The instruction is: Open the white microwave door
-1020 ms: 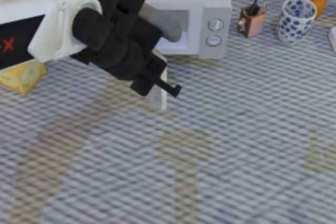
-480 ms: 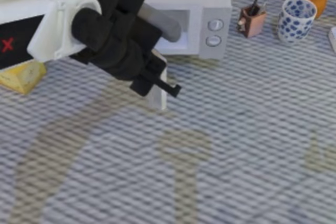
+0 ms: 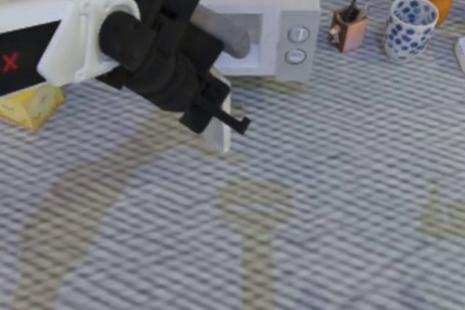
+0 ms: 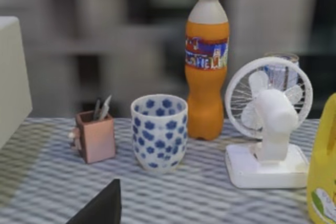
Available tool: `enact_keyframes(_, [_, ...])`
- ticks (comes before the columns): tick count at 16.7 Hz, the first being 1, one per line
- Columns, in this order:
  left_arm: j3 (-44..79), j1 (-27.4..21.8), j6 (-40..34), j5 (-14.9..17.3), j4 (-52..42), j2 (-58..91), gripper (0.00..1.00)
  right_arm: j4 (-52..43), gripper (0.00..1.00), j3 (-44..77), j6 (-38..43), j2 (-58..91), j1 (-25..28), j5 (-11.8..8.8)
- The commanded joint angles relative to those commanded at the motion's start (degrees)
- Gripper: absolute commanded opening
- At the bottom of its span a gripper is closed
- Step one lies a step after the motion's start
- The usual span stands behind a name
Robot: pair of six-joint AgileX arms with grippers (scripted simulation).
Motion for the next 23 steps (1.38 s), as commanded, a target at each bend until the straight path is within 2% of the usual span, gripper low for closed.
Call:
enact_keyframes(3, [-0.43, 0.07, 0.71, 0.76, -0.05, -0.12, 0.0, 0.0, 1.0, 0.0, 0.0, 0.0, 0.0, 0.0])
enact_keyframes(10, [-3.25, 3.73, 9.57, 5.35, -1.07, -2.97, 0.0, 0.0, 1.0, 0.0, 0.0, 0.0, 0.0, 0.0])
enact_keyframes(23, [-3.33, 3.84, 9.83, 5.5, -1.1, -3.07, 0.0, 0.0, 1.0, 0.0, 0.0, 0.0, 0.0, 0.0])
